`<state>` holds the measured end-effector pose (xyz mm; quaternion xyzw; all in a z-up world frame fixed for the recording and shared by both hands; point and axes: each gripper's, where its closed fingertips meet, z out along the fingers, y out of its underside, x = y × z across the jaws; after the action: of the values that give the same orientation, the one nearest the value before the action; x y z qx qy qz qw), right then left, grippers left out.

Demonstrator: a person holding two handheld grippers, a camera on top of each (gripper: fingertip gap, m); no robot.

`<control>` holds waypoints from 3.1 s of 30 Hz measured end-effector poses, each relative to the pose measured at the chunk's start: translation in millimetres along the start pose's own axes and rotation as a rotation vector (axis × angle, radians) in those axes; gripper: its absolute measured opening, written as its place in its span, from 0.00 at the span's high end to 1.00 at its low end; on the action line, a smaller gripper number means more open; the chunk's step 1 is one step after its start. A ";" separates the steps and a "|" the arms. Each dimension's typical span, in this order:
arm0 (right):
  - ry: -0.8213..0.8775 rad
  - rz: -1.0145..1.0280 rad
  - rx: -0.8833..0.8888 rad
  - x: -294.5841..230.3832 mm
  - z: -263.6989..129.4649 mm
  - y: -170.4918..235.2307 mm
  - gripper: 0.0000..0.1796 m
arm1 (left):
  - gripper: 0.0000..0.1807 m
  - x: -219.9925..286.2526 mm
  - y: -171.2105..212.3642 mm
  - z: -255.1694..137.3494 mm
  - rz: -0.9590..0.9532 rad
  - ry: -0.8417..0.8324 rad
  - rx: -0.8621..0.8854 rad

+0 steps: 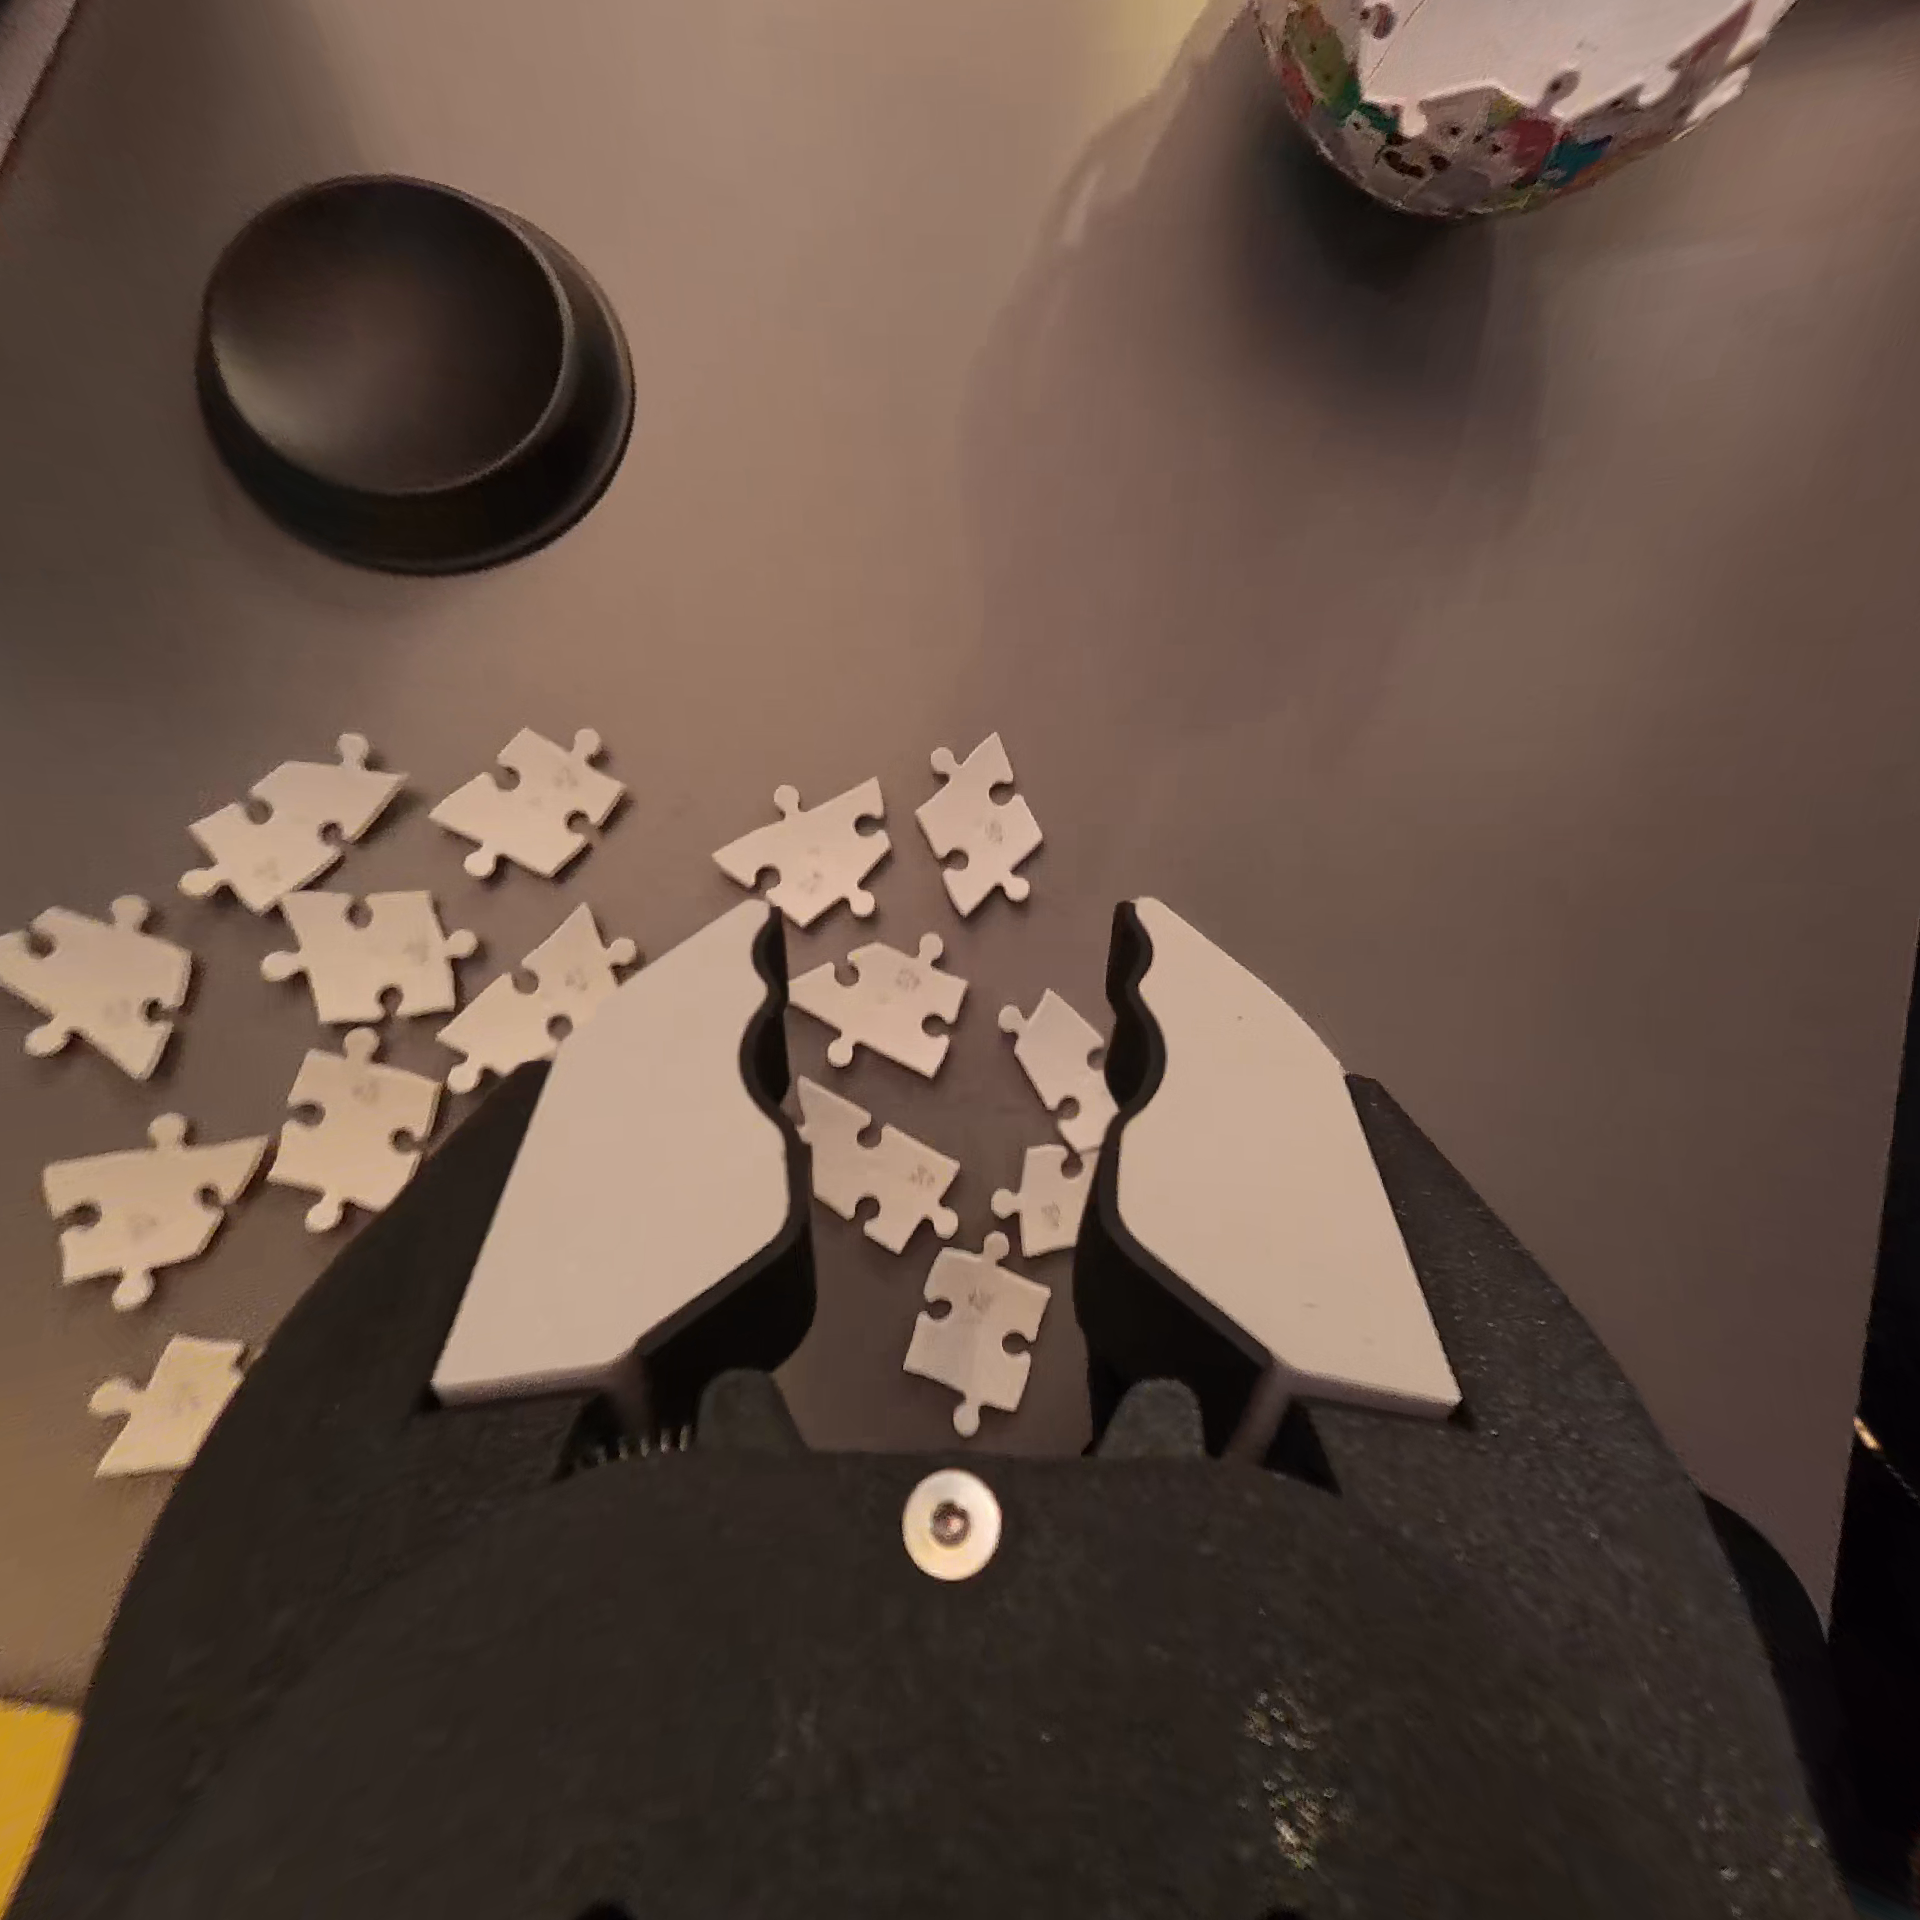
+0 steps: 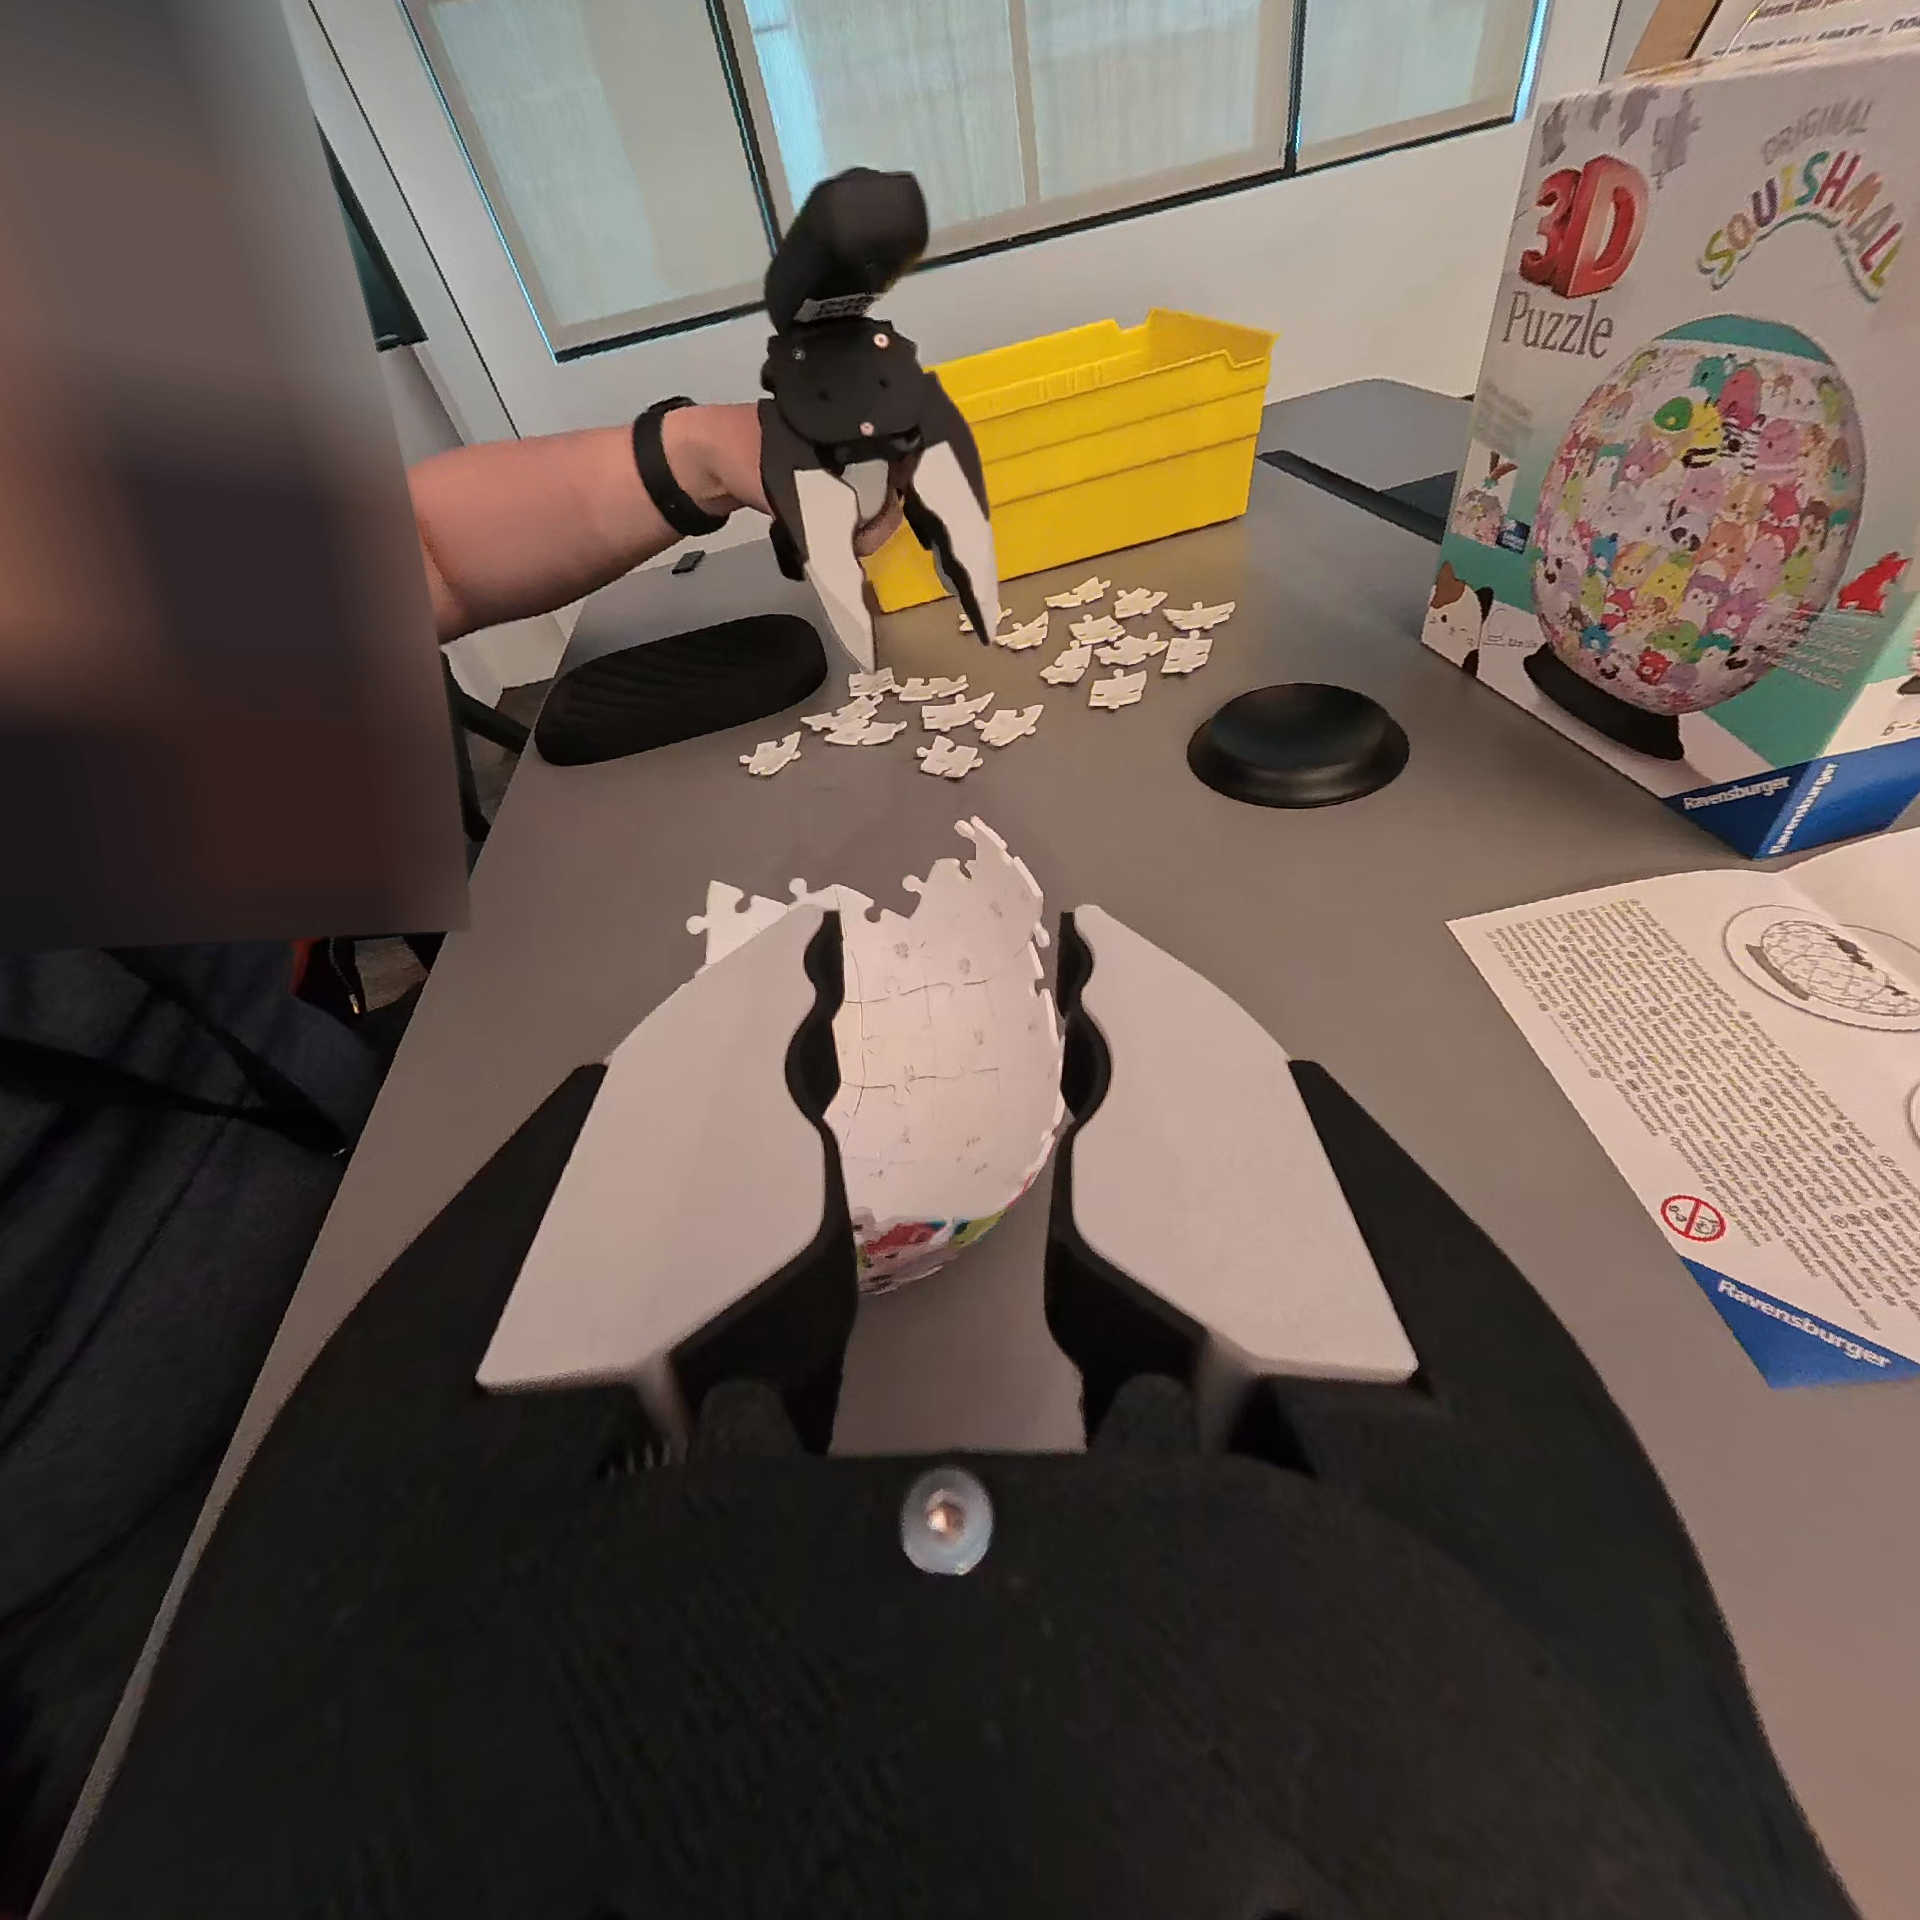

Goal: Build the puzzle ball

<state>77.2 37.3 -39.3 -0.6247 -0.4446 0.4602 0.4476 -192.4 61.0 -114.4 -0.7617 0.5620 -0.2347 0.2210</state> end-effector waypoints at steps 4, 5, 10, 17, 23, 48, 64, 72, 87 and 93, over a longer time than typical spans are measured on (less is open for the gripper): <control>-0.008 0.006 0.004 -0.4 -1.0 1.3 0.78 | 0.72 4.3 0.2 20.4 -0.032 -0.014 -0.073; -0.009 0.005 0.003 -0.4 -1.4 1.6 0.78 | 0.72 9.8 0.2 24.2 -0.044 -0.002 -0.085; -0.021 0.003 0.009 -2.1 -3.2 1.7 0.78 | 0.75 4.3 7.6 16.4 -0.022 -0.096 -0.118; -0.022 -0.004 0.001 -2.7 -3.3 3.7 0.78 | 0.81 6.5 23.4 -23.1 -0.072 -0.079 -0.027; -0.022 -0.004 -0.006 -1.6 -3.0 4.9 0.78 | 0.80 28.3 44.2 -23.5 -0.043 -0.072 -0.048; -0.058 -0.040 -0.024 -15.0 0.1 4.0 0.78 | 0.92 31.8 40.0 24.4 0.005 -0.092 -0.161; 0.017 -0.067 0.028 -23.0 4.7 -29.2 0.78 | 1.00 48.8 -34.3 -3.2 -0.100 -0.041 0.162; 0.035 -0.179 -0.033 -63.2 48.5 -79.7 0.82 | 1.00 58.2 -66.7 -10.2 -0.048 -0.168 0.107; -0.150 -0.106 -0.172 -63.5 63.7 -33.3 0.80 | 0.82 36.8 -12.8 31.2 0.496 -0.057 -0.143; -0.157 -0.064 -0.143 -56.3 56.1 -34.2 0.80 | 0.82 30.8 -2.2 42.6 0.503 0.026 -0.201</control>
<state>7.5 -1.8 -6.0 -0.6024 -0.5297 0.4602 0.3804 -157.0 35.1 -143.5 -0.6133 0.7567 -0.1253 0.1886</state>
